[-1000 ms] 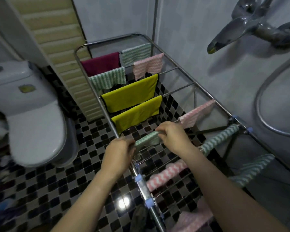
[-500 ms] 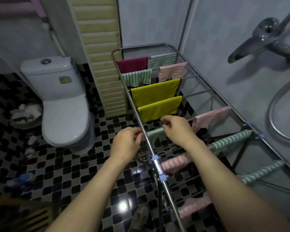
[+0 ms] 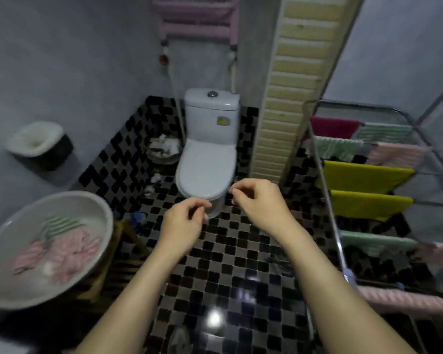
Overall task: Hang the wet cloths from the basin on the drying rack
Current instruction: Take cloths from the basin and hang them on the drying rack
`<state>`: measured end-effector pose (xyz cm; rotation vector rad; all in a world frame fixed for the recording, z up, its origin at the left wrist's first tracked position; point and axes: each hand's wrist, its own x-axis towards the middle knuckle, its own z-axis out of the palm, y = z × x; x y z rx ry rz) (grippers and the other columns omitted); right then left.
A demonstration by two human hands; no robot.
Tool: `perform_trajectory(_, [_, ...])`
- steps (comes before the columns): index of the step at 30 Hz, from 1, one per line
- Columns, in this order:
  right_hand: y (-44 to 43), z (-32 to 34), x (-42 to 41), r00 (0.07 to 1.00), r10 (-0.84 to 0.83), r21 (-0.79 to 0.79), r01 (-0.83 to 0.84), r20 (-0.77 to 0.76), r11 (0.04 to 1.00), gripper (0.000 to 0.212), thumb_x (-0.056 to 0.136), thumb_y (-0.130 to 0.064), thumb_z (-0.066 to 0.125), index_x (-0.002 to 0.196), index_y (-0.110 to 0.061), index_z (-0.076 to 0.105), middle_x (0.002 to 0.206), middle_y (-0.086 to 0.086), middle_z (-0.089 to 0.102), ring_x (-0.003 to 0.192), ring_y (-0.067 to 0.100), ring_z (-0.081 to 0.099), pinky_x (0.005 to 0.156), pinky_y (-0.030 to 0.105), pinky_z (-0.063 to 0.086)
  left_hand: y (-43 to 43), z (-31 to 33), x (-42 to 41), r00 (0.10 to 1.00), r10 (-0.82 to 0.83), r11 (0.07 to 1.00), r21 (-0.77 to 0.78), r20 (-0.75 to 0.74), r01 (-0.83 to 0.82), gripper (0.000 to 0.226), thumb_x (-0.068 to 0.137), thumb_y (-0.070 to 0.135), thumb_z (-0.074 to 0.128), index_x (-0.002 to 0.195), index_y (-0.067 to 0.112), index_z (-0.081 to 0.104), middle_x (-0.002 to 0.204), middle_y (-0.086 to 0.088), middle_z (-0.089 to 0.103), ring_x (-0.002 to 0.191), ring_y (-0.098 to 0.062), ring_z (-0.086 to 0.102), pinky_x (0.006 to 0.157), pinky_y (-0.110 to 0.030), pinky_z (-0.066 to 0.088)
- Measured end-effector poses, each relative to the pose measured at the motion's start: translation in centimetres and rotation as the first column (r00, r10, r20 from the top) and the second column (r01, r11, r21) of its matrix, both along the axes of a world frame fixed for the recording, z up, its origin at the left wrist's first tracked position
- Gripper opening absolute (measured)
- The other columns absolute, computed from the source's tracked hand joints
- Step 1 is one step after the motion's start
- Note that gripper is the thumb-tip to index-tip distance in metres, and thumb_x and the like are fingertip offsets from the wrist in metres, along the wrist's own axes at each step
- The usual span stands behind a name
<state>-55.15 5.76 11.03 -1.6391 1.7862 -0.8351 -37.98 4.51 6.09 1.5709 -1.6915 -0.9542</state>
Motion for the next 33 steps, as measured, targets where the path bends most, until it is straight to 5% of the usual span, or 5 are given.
perform_trajectory(9, [-8.0,-3.2,18.8,0.943,0.248,0.175,-0.289,0.224,0.941,0.013,0.093,-0.023,0.059,0.099,-0.024,0.070,0.091,-0.007,0.070,0.086,0.010,0.066,0.083,0.032,0.056,-2.9,-3.2,19.3,0.941,0.332,0.930,0.149,0.057,-0.337,0.028,0.090,0.009,0.054,0.084,0.032,0.068,0.096,0.011,0.070,0.095,-0.008,0.062,0.088,-0.027,0.048])
perform_trajectory(15, [-12.7,-10.4,31.8,0.894,0.201,0.465,-0.388,0.401,0.796,0.025,0.093,-0.011,0.056,0.117,-0.011,0.061,0.090,0.008,0.065,0.078,0.021,0.063,0.075,0.035,0.055,-4.5,-8.3,31.9,0.857,0.467,0.822,0.250,0.219,-0.512,0.029,0.089,0.007,0.049,0.092,0.025,0.071,0.103,0.006,0.070,0.096,-0.015,0.063,0.078,-0.020,0.043])
perform_trajectory(21, [-14.7,-18.4,38.6,0.917,0.210,0.671,-0.391,0.338,0.630,0.045,0.092,-0.007,0.051,0.136,-0.015,0.041,0.121,0.010,0.053,0.089,0.027,0.063,0.084,0.042,0.056,-5.6,-14.5,37.4,0.875,0.377,0.801,0.368,0.302,-0.472,0.034,0.087,0.004,0.050,0.108,0.019,0.072,0.120,-0.001,0.068,0.108,-0.020,0.063,0.087,-0.023,0.047])
perform_trajectory(27, [-15.3,-23.0,42.0,0.927,0.047,0.761,-0.333,0.371,0.557,0.027,0.094,-0.007,0.056,0.110,-0.016,0.037,0.100,0.013,0.057,0.087,0.038,0.068,0.064,0.051,0.059,-7.1,-19.2,37.8,0.890,0.162,0.844,0.408,0.426,-0.349,0.039,0.090,0.008,0.050,0.123,0.023,0.066,0.149,-0.002,0.040,0.134,-0.023,0.037,0.109,-0.023,0.027])
perform_trajectory(33, [-15.5,-26.8,43.6,0.947,-0.163,0.774,-0.118,0.275,0.622,0.006,0.091,-0.007,0.061,0.091,-0.006,0.066,0.067,0.016,0.064,0.048,0.023,0.057,0.047,0.032,0.051,-7.6,-21.2,38.5,0.848,0.424,0.774,0.359,0.318,-0.522,0.020,0.085,0.004,0.061,0.087,0.017,0.077,0.086,0.000,0.072,0.082,-0.017,0.064,0.066,-0.014,0.039])
